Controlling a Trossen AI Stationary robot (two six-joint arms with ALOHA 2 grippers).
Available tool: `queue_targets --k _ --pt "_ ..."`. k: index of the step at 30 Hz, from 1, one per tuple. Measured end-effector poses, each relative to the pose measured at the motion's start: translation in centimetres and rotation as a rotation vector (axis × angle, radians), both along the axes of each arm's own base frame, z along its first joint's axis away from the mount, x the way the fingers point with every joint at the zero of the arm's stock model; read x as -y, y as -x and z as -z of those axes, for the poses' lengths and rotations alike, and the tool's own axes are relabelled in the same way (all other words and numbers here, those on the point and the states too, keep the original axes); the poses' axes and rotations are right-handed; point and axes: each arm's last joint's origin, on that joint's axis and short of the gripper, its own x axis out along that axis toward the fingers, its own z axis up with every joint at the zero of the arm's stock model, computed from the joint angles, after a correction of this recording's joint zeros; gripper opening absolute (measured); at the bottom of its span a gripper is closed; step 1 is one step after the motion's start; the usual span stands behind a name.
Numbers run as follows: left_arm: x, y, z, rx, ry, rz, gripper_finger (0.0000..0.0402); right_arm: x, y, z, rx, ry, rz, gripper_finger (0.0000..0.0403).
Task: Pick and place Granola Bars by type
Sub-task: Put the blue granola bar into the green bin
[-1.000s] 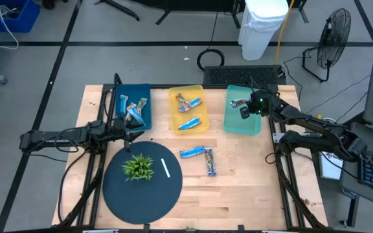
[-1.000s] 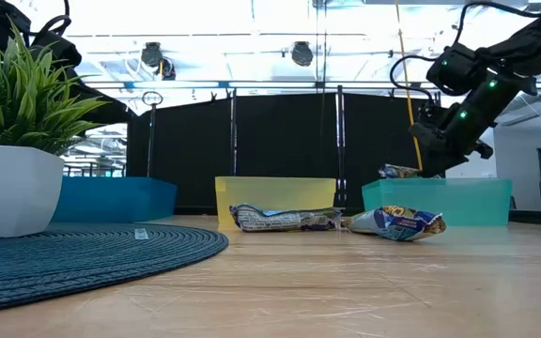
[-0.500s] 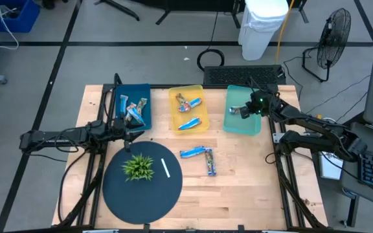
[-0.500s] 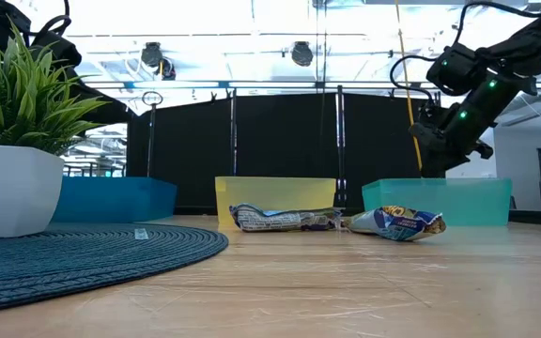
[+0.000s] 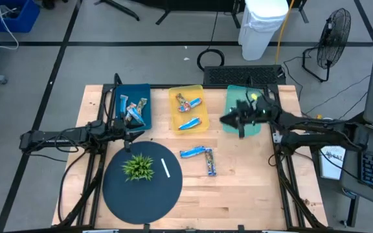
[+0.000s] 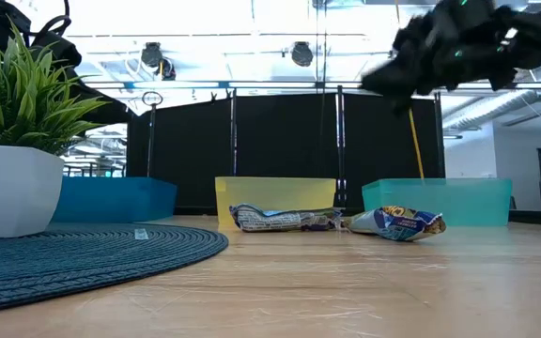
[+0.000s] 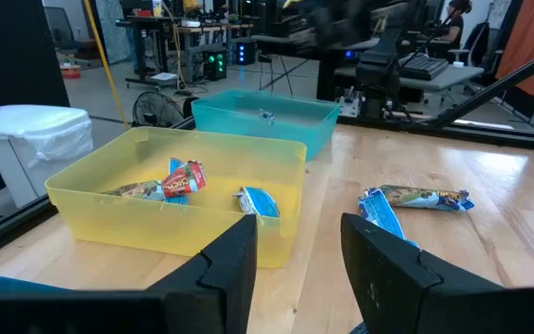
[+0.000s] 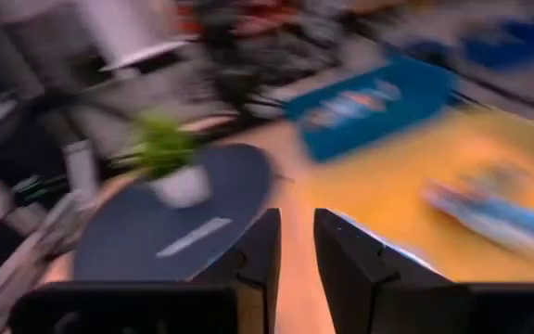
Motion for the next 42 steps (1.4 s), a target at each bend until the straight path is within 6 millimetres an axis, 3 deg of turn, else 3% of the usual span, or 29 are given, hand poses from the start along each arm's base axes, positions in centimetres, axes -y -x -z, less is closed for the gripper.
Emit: queue_targets --k 3,7,15,19,23,36,42 --pt "0.0 0.0 0.0 0.000 0.000 0.000 0.0161 -3.1 -1.1 0.2 0.065 0.105 -0.148 0.0053" --pt "0.0 0.0 0.0 0.000 0.000 0.000 0.0161 -6.8 -2.0 1.8 0.056 0.204 -0.193 0.0061" --pt "0.0 0.0 0.0 0.000 0.000 0.000 0.0161 -11.3 -3.4 5.6 -0.062 0.342 -0.173 0.0158" --pt "0.0 0.0 0.0 0.000 0.000 0.000 0.0161 -12.2 -4.1 7.6 -0.129 0.407 -0.109 0.0206" --pt "0.0 0.0 0.0 0.000 0.000 0.000 0.0161 -12.6 -5.4 8.9 -0.210 0.498 -0.050 0.0228" --pt "0.0 0.0 0.0 0.000 0.000 0.000 0.0161 -13.9 -11.4 8.9 -0.534 0.620 -0.107 0.0216" --pt "0.0 0.0 0.0 0.000 0.000 0.000 0.0161 -13.0 -13.2 8.5 -0.630 0.600 -0.075 0.0214"
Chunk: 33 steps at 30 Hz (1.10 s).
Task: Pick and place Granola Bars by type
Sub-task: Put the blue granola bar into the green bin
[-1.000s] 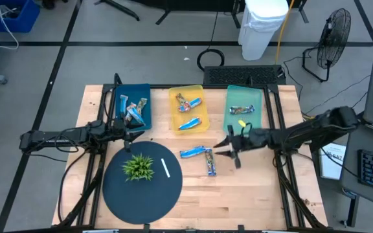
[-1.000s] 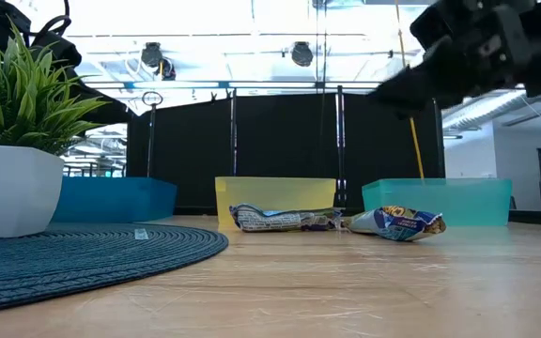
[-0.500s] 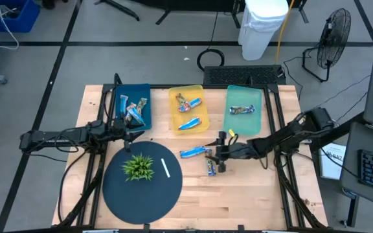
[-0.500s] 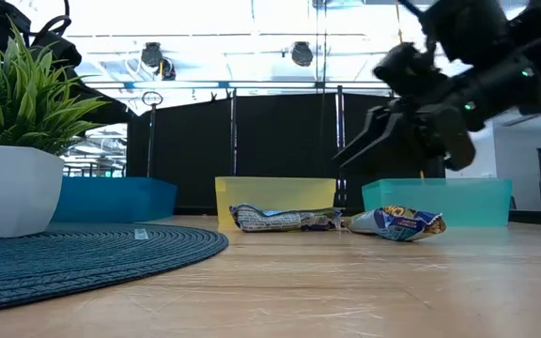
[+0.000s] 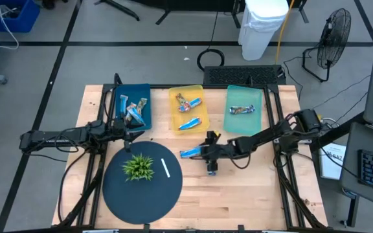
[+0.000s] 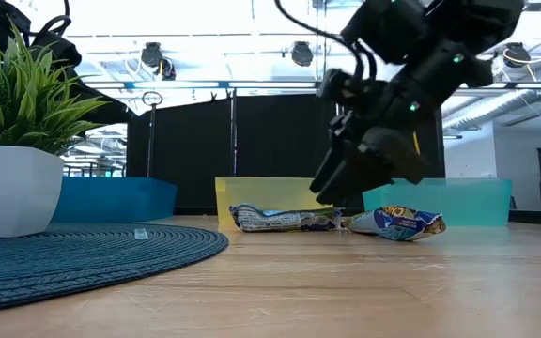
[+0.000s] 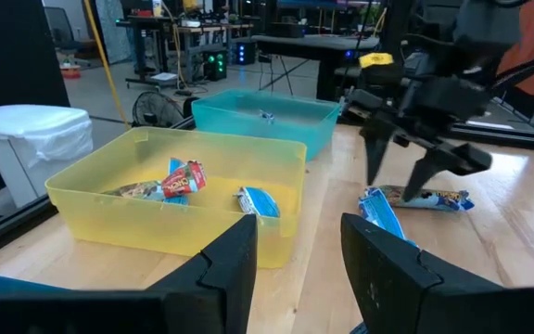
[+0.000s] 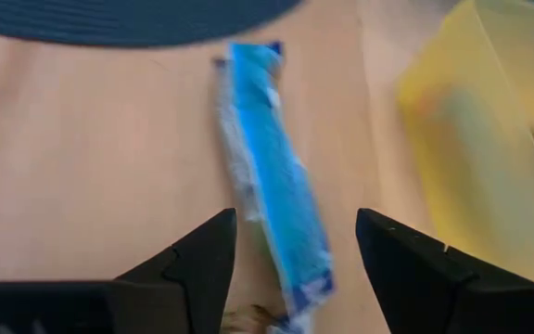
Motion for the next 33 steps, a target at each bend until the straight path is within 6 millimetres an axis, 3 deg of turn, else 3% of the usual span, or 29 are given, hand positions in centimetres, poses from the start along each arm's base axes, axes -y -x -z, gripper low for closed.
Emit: queue_targets --k 8,21,25,33 --pt "0.0 0.0 0.0 0.000 0.000 0.000 0.0161 2.0 0.0 1.2 -0.081 -0.114 0.075 0.0213" --pt "0.0 0.0 0.0 0.000 0.000 0.000 0.0161 2.1 -0.2 1.7 -0.080 -0.124 0.063 0.0202" --pt "0.0 0.0 0.0 0.000 0.000 0.000 0.0161 1.9 -0.3 1.7 -0.087 -0.174 0.020 0.0158" --pt "0.0 0.0 0.0 0.000 0.000 0.000 0.0161 1.9 -0.4 1.6 -0.082 -0.159 -0.013 0.0012"
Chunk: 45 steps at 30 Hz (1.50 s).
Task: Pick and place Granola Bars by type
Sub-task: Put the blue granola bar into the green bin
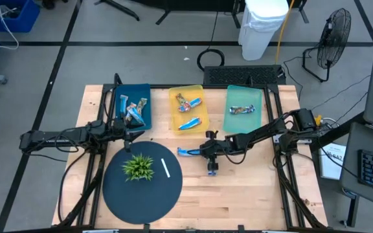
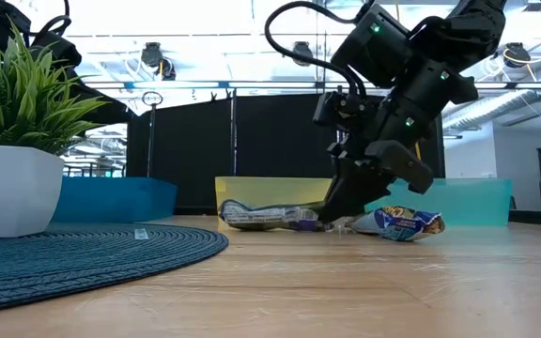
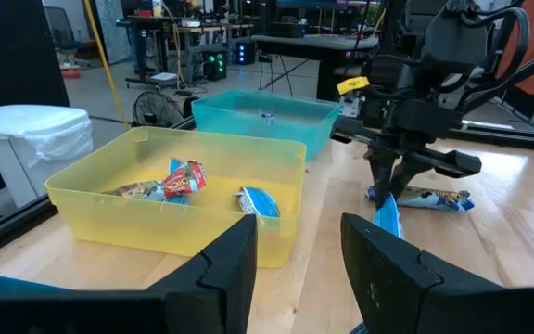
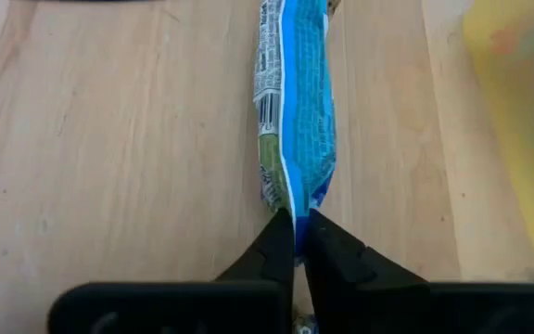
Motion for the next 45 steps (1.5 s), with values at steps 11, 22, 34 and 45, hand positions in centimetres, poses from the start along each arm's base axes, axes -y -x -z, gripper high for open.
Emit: queue_targets --k 11,22,34,45 --pt "0.0 0.0 0.0 0.000 0.000 0.000 0.0161 -0.9 -0.4 -1.4 0.107 0.009 -0.052 0.0002" --pt "0.0 0.0 0.0 0.000 0.000 0.000 0.0161 -2.0 0.9 -5.5 0.206 -0.012 -0.084 0.0001" --pt "0.0 0.0 0.0 0.000 0.000 0.000 0.0161 -1.6 4.5 -9.9 0.192 -0.050 -0.050 0.0000" --pt "0.0 0.0 0.0 0.000 0.000 0.000 0.0161 -1.0 7.9 -12.5 0.167 -0.119 0.022 0.0000"
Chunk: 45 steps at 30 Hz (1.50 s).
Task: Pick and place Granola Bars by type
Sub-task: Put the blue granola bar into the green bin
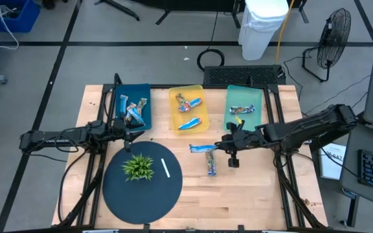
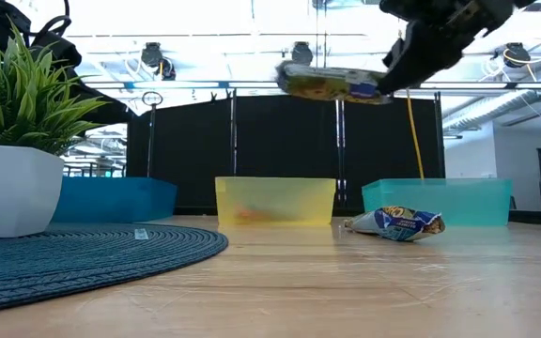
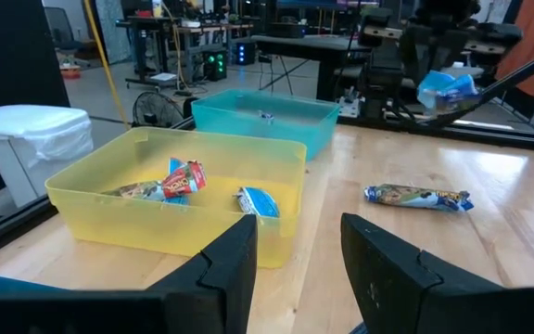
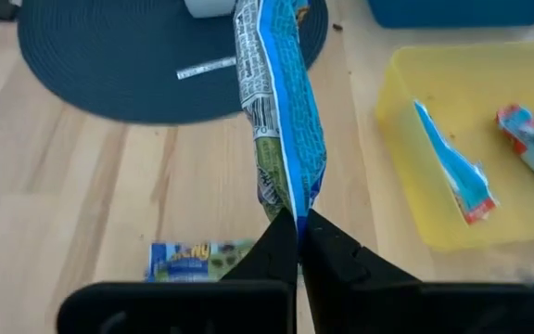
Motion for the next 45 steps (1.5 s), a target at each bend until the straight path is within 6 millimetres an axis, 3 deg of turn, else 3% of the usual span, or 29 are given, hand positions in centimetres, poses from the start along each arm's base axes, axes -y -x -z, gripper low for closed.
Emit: queue_targets --k 7,23,29,38,45 --pt "0.0 0.0 0.0 0.000 0.000 0.000 0.0161 0.4 1.9 -0.8 -0.039 -0.027 0.030 0.0000" --pt "0.0 0.0 0.0 0.000 0.000 0.000 0.0161 0.7 4.0 -2.0 -0.032 -0.062 -0.013 0.0001" --pt "0.0 0.0 0.0 0.000 0.000 0.000 0.0161 0.9 5.8 -0.6 -0.022 -0.107 -0.041 0.0001" --pt "0.0 0.0 0.0 0.000 0.000 0.000 0.0161 3.5 9.9 2.2 0.058 -0.117 0.232 0.0001" --pt "0.0 0.0 0.0 0.000 0.000 0.000 0.0161 5.3 11.5 3.4 0.133 -0.133 0.467 0.0002"
